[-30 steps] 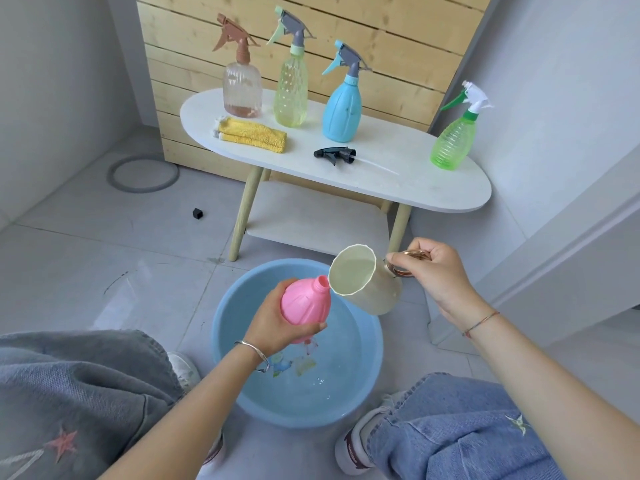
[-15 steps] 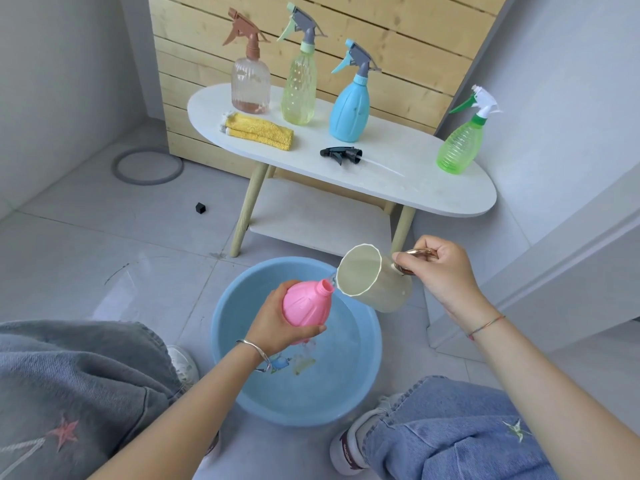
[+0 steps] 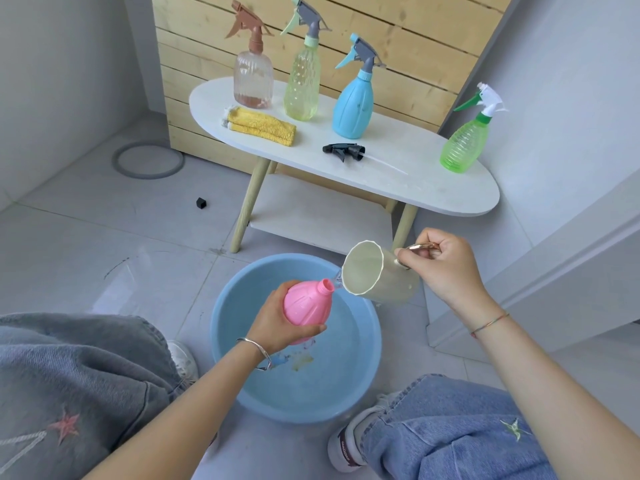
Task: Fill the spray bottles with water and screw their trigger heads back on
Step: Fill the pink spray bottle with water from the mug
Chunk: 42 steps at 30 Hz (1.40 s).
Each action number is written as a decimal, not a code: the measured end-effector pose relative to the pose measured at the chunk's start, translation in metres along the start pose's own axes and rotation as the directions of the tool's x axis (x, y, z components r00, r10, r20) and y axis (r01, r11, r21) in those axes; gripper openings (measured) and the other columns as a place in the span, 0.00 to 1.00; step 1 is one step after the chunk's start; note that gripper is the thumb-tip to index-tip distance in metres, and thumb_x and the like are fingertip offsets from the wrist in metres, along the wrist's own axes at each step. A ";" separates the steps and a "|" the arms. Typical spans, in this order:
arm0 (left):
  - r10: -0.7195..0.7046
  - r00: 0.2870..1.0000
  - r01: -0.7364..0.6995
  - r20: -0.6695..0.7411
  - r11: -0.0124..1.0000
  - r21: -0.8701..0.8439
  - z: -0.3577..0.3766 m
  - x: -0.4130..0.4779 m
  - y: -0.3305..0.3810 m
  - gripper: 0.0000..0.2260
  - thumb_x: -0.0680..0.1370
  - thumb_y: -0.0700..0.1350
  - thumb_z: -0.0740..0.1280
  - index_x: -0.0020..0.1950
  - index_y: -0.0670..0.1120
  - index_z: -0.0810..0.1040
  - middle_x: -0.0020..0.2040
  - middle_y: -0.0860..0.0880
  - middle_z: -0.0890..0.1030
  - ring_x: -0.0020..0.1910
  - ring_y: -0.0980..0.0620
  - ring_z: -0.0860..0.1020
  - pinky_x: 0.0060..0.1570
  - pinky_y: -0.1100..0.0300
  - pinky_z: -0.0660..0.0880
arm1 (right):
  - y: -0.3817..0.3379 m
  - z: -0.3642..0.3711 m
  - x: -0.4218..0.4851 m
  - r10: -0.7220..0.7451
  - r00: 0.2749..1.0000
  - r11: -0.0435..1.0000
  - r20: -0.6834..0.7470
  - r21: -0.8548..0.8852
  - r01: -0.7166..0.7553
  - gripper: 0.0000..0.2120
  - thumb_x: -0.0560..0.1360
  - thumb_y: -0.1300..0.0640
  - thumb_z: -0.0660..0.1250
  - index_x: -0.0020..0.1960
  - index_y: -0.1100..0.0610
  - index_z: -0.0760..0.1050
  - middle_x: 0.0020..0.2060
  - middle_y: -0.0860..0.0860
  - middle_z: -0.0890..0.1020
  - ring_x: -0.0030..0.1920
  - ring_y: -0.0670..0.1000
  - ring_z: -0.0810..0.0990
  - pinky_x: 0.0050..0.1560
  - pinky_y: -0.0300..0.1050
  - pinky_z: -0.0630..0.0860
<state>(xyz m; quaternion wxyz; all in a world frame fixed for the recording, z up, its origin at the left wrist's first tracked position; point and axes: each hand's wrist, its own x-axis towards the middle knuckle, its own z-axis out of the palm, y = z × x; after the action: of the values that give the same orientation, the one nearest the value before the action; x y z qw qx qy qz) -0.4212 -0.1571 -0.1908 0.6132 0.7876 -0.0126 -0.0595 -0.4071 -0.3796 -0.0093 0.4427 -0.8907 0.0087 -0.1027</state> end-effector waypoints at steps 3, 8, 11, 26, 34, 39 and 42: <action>0.007 1.000 -0.007 0.004 1.000 -0.004 0.001 0.001 0.000 0.36 0.57 0.55 0.81 0.61 0.57 0.70 0.57 0.55 0.76 0.54 0.56 0.76 0.48 0.63 0.76 | -0.001 0.000 0.000 -0.010 1.000 1.000 0.006 -0.005 0.010 0.16 0.68 0.63 0.72 0.32 0.64 0.65 0.26 0.50 0.66 0.29 0.47 0.61 0.28 0.36 0.59; 0.017 1.000 -0.017 0.007 1.000 0.017 0.003 0.000 -0.001 0.34 0.59 0.52 0.82 0.61 0.56 0.70 0.56 0.56 0.76 0.54 0.57 0.76 0.48 0.65 0.74 | -0.002 0.002 0.000 -0.028 0.999 0.999 0.018 -0.020 0.029 0.16 0.68 0.63 0.72 0.32 0.64 0.66 0.26 0.50 0.66 0.28 0.47 0.62 0.28 0.36 0.59; 0.017 1.000 -0.018 0.006 1.000 0.014 0.004 0.000 -0.001 0.34 0.59 0.51 0.82 0.60 0.56 0.70 0.56 0.56 0.76 0.54 0.57 0.76 0.47 0.65 0.74 | -0.003 0.003 0.000 -0.048 0.999 0.998 0.019 -0.040 0.049 0.16 0.68 0.63 0.73 0.31 0.62 0.66 0.26 0.51 0.66 0.28 0.47 0.62 0.29 0.38 0.59; -0.006 1.000 0.006 0.027 1.000 0.015 0.008 0.000 -0.005 0.36 0.56 0.57 0.80 0.60 0.58 0.70 0.56 0.54 0.76 0.54 0.54 0.77 0.47 0.63 0.76 | -0.003 0.012 -0.002 -0.142 0.989 0.979 0.029 -0.146 0.145 0.18 0.66 0.63 0.72 0.30 0.59 0.62 0.23 0.46 0.63 0.28 0.45 0.61 0.30 0.39 0.58; -0.008 1.000 0.007 0.029 0.999 0.042 0.010 0.000 -0.008 0.38 0.55 0.60 0.79 0.61 0.57 0.70 0.57 0.54 0.76 0.54 0.55 0.76 0.52 0.58 0.76 | -0.007 0.017 -0.003 -0.269 0.963 0.927 0.028 -0.263 0.267 0.15 0.65 0.63 0.71 0.32 0.65 0.65 0.30 0.60 0.70 0.34 0.58 0.67 0.33 0.44 0.61; -0.007 1.000 0.006 0.028 0.999 0.036 0.010 -0.001 -0.009 0.37 0.56 0.57 0.80 0.62 0.56 0.70 0.57 0.54 0.76 0.54 0.55 0.76 0.50 0.61 0.76 | -0.009 0.018 -0.004 -0.332 0.942 0.904 0.044 -0.269 0.332 0.15 0.65 0.64 0.72 0.31 0.64 0.65 0.28 0.58 0.70 0.34 0.53 0.66 0.33 0.42 0.59; -0.013 0.999 0.012 0.032 0.999 0.034 0.010 -0.001 -0.009 0.38 0.56 0.58 0.80 0.62 0.56 0.70 0.57 0.53 0.76 0.54 0.55 0.76 0.51 0.61 0.75 | -0.007 0.019 -0.003 -0.395 0.915 0.867 0.084 -0.294 0.402 0.15 0.65 0.60 0.71 0.30 0.61 0.64 0.26 0.53 0.68 0.34 0.52 0.65 0.34 0.39 0.59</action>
<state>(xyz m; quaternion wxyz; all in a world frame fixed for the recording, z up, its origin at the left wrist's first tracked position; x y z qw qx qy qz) -0.4236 -0.1648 -0.2024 0.5993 0.7968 -0.0184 -0.0756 -0.4067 -0.3598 -0.0150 0.2691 -0.9318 -0.1640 -0.1799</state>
